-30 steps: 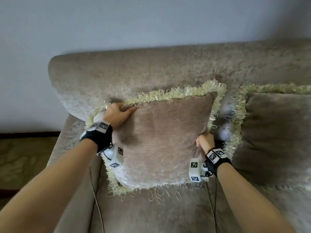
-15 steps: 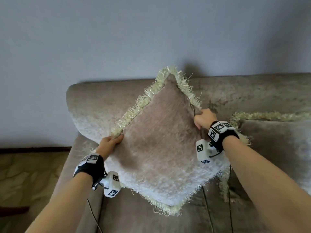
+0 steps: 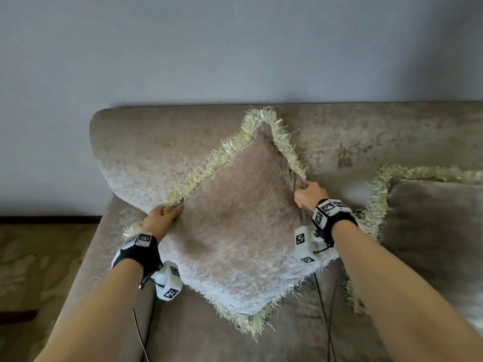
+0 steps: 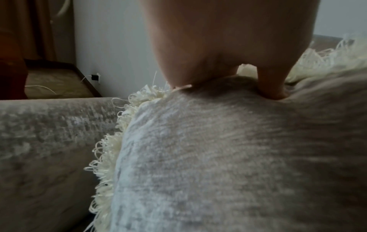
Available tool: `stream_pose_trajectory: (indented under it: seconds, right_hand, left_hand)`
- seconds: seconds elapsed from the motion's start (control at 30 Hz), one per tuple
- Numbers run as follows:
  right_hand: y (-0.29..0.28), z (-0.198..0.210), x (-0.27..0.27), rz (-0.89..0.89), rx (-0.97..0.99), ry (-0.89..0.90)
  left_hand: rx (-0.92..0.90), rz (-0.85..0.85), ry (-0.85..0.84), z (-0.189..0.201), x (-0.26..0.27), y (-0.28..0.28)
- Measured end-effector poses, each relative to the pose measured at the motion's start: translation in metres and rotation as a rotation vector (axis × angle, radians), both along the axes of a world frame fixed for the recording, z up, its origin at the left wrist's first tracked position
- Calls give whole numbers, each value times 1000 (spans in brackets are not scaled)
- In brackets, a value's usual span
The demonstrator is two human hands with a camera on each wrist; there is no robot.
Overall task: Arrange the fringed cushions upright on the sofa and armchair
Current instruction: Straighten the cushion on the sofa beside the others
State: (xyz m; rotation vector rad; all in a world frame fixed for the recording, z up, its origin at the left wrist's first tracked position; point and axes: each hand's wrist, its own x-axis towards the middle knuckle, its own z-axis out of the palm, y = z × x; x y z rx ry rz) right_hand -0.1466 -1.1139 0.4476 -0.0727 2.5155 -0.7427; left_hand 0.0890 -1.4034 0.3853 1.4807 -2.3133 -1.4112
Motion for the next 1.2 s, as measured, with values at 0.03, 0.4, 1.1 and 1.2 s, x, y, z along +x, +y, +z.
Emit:
stream_pose_trajectory:
  seconds: [0.03,0.4,1.1,1.2]
  right_hand:
    - [1,-2,-2,-1,-15,-12]
    - [74,56,31,-105,-154,-29]
    - [449,179,97,-514,-325,-15]
    - [503,172,70,-509,-323,-33]
  left_hand:
    - [-17,-3,-19,4,-1,2]
    - [-111,-53,69,90,-24,39]
    - [59,-611,122,246,-87,404]
    - [53,-609,113,244,-116,454]
